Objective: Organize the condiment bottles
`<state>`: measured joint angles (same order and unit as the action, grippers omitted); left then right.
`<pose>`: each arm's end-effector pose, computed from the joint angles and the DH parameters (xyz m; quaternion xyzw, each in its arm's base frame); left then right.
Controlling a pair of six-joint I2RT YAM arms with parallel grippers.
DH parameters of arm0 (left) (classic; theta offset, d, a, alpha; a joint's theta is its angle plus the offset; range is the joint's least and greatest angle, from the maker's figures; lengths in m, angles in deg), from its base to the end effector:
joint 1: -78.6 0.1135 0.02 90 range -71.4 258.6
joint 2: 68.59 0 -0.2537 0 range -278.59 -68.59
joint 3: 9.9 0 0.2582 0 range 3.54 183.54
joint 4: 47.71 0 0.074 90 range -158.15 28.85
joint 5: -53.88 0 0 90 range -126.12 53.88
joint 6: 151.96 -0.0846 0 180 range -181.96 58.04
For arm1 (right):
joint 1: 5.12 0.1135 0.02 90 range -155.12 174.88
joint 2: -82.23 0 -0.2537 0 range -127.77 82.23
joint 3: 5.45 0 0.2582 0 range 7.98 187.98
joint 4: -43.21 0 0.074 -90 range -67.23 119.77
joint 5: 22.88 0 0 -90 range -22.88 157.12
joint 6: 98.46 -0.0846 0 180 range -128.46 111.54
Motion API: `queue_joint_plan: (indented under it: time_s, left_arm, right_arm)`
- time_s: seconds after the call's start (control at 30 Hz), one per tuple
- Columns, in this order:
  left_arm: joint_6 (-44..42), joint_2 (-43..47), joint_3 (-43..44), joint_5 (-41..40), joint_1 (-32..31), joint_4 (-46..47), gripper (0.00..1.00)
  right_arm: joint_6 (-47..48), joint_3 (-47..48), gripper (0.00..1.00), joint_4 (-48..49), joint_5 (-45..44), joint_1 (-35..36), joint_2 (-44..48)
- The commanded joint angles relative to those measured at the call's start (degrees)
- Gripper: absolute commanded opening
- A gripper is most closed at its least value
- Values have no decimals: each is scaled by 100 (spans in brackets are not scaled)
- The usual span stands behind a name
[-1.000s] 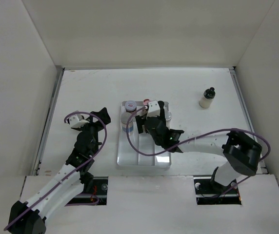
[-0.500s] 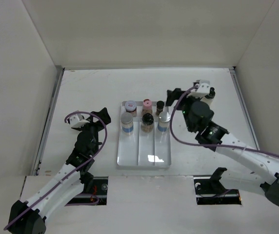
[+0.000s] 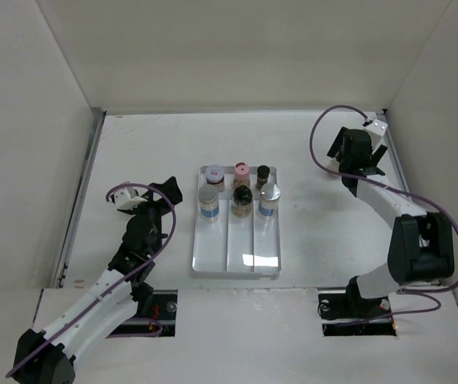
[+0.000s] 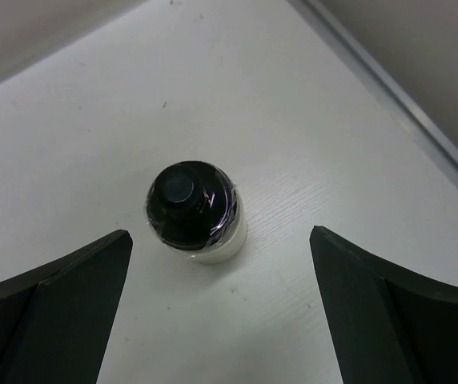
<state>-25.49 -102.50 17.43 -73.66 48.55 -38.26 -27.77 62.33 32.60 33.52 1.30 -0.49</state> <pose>0.2049 -0.0590 0.2325 -0.2693 0.6384 -0.1908 0.6953 0.3706 -0.0054 0.2363 0.2441 0.7874 -0.1247 0.5521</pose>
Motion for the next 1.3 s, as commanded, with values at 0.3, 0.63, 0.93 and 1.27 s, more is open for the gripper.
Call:
queue_joint_plan:
  time_s: [0.3,0.63,0.93,1.27]
  left_arm:
    - [45,-230,17,71,3,268,93]
    - [45,-257,0,19,-67,347,93]
    - [45,-177,8,10,-85,303,93]
    - [27,68,35,36,-76,198,93]
  right_arm:
    - [-293,849,93,350,1102,-259,-1325]
    - [-249,631,56,806,707,-207,-1170]
    - [41,-292,58,658,337,1495,2159]
    - [323,-1101,59,174,-330,5484,3658]
